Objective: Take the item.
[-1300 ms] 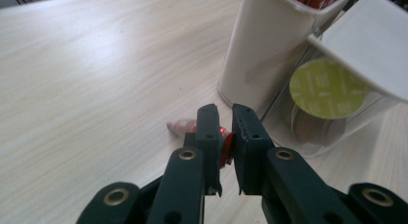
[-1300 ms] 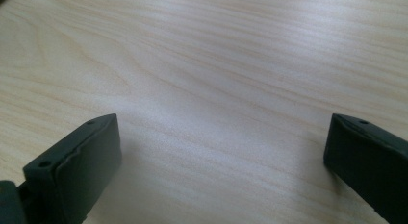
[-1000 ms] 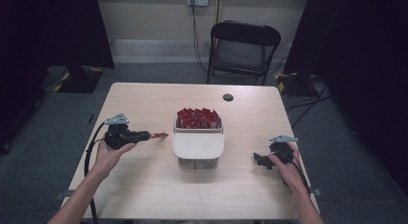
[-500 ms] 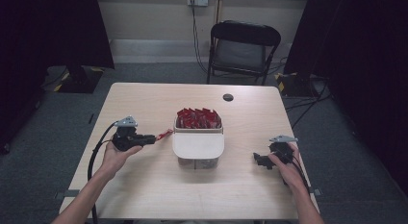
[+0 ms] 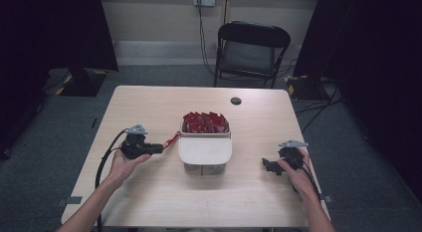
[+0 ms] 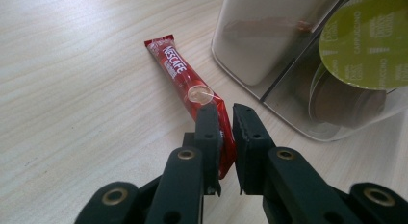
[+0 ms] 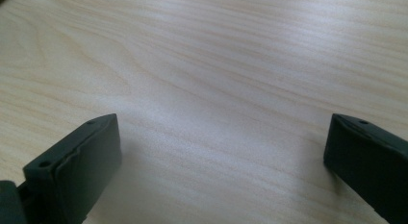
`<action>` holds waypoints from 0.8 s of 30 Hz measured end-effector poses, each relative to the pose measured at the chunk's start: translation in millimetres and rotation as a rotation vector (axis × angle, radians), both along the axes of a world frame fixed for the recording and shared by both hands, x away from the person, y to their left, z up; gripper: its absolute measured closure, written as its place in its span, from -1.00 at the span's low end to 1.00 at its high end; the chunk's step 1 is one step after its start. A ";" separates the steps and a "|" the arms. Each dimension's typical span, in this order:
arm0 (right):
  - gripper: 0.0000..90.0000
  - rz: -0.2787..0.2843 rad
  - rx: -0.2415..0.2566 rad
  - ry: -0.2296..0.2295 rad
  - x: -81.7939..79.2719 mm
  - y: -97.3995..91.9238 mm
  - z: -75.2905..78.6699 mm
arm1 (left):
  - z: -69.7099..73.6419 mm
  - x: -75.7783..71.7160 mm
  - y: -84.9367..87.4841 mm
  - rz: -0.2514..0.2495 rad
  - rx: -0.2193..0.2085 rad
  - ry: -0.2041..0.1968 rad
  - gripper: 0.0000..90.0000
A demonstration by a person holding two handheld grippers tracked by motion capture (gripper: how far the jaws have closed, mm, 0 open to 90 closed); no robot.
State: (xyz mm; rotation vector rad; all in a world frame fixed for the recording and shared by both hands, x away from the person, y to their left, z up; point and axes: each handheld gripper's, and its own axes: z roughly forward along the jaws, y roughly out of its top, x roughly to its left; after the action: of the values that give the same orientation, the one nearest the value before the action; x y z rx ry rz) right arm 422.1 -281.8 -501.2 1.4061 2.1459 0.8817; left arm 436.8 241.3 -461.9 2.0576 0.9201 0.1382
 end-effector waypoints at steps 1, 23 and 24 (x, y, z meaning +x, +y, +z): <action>-1.00 0.000 0.000 0.000 0.0 0.0 0.0 | -0.8 0.2 -0.5 -0.005 0.005 0.006 0.81; -1.00 0.001 -0.001 0.000 0.2 -0.1 0.0 | -0.3 3.1 -3.1 0.024 0.005 0.003 -0.04; -1.00 0.001 -0.001 0.000 0.2 -0.1 0.0 | -0.1 3.3 -3.1 0.028 0.009 0.003 -0.12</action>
State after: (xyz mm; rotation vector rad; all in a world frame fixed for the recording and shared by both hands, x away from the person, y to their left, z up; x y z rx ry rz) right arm 422.4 -281.9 -501.2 1.4039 2.1471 0.8812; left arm 440.1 238.2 -462.0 2.0542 0.9519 0.1550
